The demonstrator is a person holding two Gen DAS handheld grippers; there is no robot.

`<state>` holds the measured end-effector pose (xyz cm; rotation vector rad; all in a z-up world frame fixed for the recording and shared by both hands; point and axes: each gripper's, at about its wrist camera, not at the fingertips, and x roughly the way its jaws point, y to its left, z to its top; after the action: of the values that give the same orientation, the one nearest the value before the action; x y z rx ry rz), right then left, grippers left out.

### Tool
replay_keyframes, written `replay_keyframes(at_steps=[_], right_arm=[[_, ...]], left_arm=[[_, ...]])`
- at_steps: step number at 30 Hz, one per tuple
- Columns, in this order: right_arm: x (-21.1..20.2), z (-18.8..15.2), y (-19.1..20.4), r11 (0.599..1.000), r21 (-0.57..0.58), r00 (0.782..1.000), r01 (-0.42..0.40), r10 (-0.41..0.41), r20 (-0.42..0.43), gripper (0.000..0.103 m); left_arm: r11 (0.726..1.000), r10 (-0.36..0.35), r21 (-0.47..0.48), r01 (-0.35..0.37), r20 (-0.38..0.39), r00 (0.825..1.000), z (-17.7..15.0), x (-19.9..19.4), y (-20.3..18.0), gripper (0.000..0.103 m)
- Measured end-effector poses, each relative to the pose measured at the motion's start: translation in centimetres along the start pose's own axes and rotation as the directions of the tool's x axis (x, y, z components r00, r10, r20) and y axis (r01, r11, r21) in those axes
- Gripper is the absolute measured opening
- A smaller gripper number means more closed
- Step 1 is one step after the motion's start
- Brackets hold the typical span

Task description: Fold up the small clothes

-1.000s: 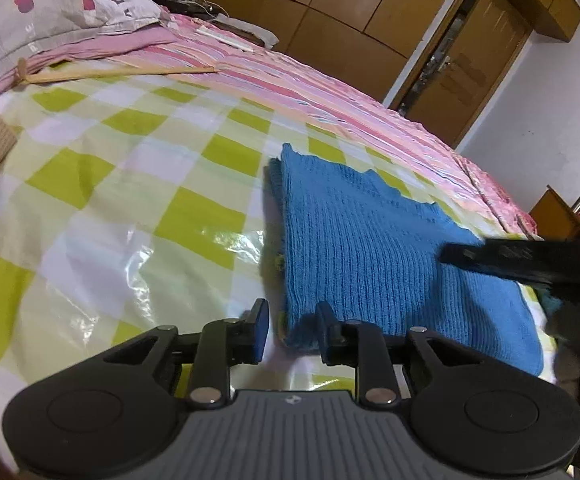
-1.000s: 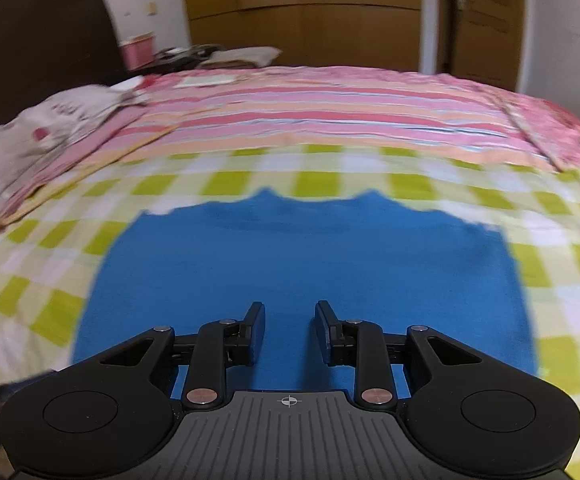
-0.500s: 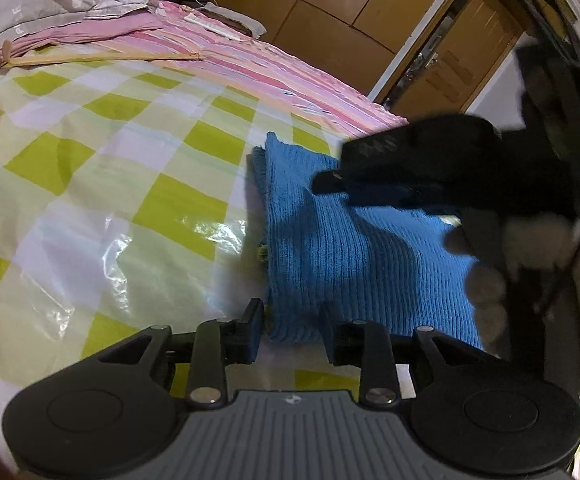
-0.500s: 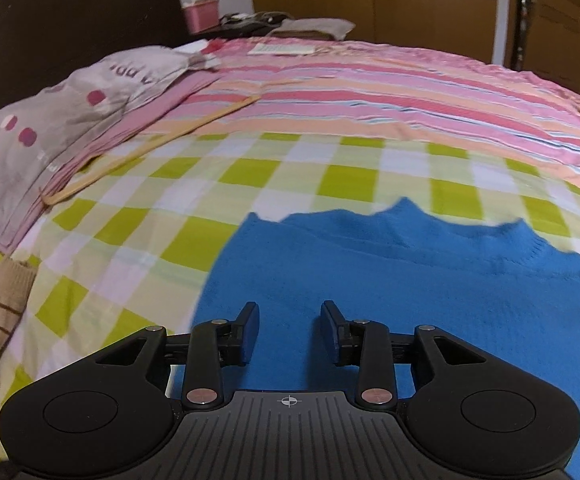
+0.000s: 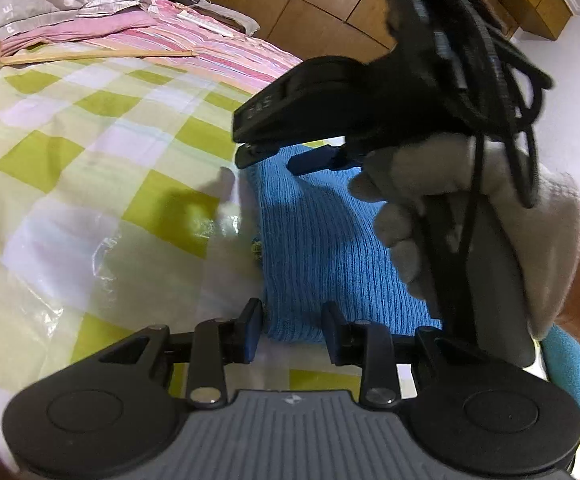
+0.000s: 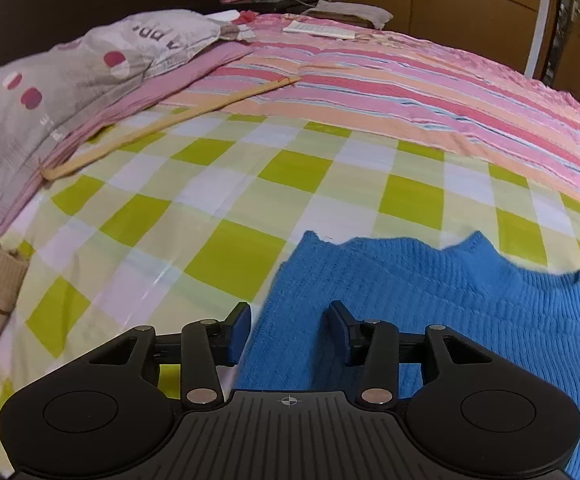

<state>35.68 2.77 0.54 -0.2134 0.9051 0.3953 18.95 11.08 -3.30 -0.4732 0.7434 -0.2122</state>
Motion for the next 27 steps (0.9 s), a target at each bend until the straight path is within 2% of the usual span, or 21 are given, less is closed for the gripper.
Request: replay_keyframes(at_steps=[6,19,23,27], right_arm=[[1.1,-0.2,1.7,0.989,-0.126,0.997,0.077,-0.079,-0.01,0.045],[1.2,-0.4,1.9,0.981,-0.167,0.994,0.103,-0.106,-0.011,0.044],[1.3,-0.4,2.3,0.971,-0.202,0.991,0.127,-0.132,-0.015,0.035],[1.1,-0.4,2.2,0.961,-0.233,0.987,0.151,-0.159,-0.014,0.019]], left_arm=[[1.0,0.003,0.01,-0.003,0.001,1.0,0.0,0.0,0.0,0.038],[1.0,0.012,0.028,-0.012,0.004,1.0,-0.1,0.1,-0.6,0.038],[0.999,0.012,0.029,-0.012,0.005,1.0,-0.1,0.0,-0.6,0.038],[1.0,0.01,0.03,-0.01,0.009,1.0,0.0,0.1,-0.9,0.04]])
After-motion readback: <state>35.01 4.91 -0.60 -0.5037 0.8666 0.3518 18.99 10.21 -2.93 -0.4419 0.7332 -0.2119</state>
